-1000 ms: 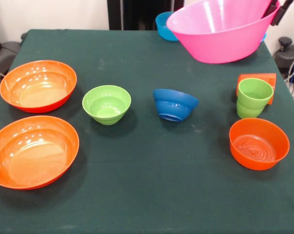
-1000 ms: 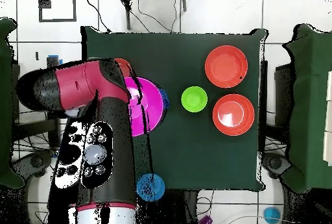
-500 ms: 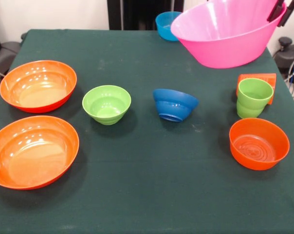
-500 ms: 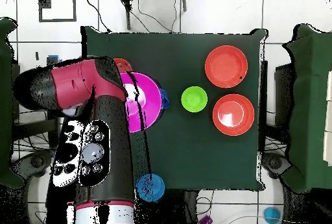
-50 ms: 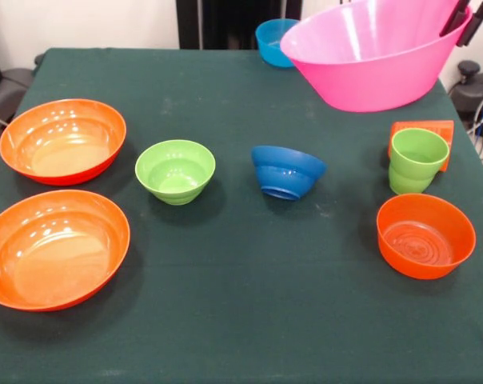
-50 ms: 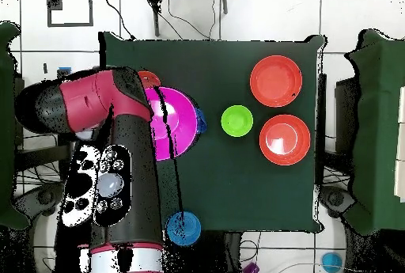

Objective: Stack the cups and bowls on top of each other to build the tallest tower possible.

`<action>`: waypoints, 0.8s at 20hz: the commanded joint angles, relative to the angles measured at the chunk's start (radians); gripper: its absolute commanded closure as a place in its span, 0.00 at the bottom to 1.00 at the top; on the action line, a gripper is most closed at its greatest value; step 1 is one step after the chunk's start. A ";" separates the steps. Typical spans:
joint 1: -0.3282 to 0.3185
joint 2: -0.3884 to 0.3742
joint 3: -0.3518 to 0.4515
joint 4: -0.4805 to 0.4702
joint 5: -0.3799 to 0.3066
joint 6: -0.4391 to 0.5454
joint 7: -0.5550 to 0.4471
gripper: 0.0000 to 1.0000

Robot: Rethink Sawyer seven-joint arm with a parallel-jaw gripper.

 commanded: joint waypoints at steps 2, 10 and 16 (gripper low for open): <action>0.001 0.095 0.090 0.016 -0.068 -0.108 -0.063 1.00; -0.003 0.169 0.070 0.047 -0.064 -0.288 0.021 1.00; -0.027 0.221 0.080 0.005 -0.050 -0.299 -0.036 1.00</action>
